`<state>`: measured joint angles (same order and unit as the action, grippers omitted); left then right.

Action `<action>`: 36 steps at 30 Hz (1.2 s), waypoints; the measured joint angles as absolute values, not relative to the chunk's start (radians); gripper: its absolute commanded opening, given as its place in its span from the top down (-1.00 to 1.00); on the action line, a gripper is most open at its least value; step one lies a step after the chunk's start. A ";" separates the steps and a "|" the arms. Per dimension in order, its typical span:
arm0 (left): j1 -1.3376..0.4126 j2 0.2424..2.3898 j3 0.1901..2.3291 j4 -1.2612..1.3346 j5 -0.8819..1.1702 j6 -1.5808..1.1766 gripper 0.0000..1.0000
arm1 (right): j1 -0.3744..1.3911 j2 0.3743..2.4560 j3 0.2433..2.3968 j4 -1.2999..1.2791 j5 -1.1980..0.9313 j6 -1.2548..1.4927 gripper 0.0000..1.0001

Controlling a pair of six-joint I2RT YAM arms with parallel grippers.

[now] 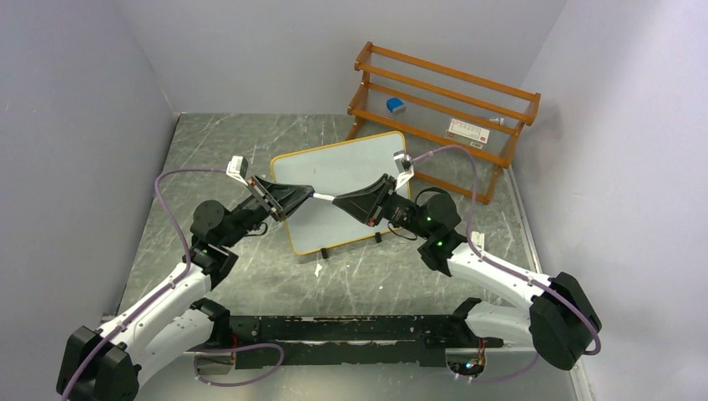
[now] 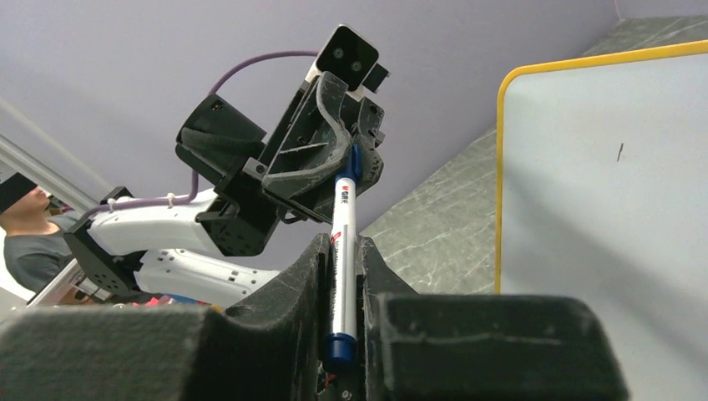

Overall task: Write a sentence on the whiteboard
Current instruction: Open the whiteboard marker at the center of the board.

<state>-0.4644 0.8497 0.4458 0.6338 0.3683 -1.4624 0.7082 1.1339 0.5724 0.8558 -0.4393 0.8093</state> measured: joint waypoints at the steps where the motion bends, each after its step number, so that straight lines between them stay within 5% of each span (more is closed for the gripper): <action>1: -0.466 0.852 0.446 0.634 0.370 -1.461 0.90 | 0.706 1.131 0.570 0.855 -0.443 0.810 1.00; 6: -0.467 0.867 0.459 0.611 0.379 -1.427 0.90 | 0.693 1.130 0.579 0.813 -0.472 0.804 0.42; 11: -0.455 0.864 0.486 0.586 0.371 -1.378 0.90 | 0.683 1.127 0.629 0.728 -0.496 0.773 0.09; 22: -0.453 0.869 0.502 0.583 0.372 -1.359 0.90 | 0.678 1.126 0.692 0.628 -0.551 0.718 0.23; 36: -0.453 0.881 0.530 0.554 0.411 -1.326 0.90 | 0.676 1.144 0.700 0.618 -0.580 0.716 0.16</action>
<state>-0.4530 0.8810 0.5297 0.5541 0.4107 -1.3262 0.6758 1.1442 0.6998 0.6182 -0.5800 0.7162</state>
